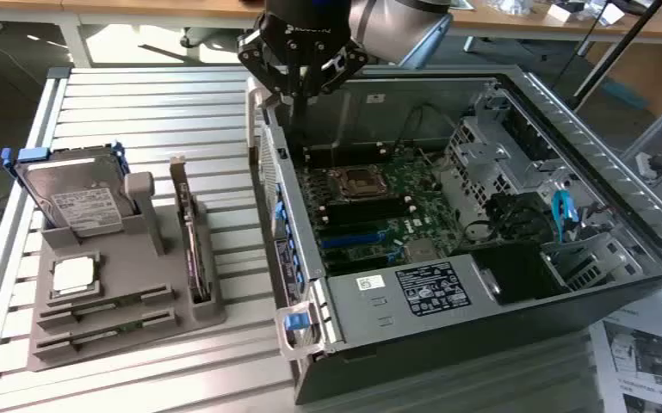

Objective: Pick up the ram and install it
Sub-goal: 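Reach for the ram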

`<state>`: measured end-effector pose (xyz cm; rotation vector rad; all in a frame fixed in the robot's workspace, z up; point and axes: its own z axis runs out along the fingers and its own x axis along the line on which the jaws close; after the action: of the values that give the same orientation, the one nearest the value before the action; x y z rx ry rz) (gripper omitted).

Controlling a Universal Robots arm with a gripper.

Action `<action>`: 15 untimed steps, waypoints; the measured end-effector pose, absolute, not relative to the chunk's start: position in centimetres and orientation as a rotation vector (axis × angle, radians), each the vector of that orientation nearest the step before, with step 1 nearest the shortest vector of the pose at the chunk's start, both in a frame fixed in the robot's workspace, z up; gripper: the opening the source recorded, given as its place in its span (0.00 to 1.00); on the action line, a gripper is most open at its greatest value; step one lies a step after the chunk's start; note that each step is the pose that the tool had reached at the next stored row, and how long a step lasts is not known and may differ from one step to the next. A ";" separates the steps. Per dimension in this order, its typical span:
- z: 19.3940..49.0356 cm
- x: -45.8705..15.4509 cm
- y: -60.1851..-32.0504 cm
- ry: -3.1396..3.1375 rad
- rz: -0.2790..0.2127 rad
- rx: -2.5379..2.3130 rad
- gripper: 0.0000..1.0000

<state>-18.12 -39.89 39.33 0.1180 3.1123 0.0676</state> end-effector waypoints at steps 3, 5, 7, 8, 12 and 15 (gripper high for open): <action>39.3 -18.1 -39.9 3.112 0.068 0.118 0.11; 39.3 -18.1 -39.9 3.112 0.068 0.118 0.11; 39.3 -18.1 -39.9 3.112 0.068 0.118 0.11; 39.3 -18.1 -39.9 3.112 0.068 0.118 0.11; 39.3 -18.1 -39.9 3.112 0.068 0.118 0.11; 39.3 -18.4 -39.9 3.112 0.068 0.118 0.11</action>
<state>-18.42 -39.90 39.33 0.1180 3.1123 0.0675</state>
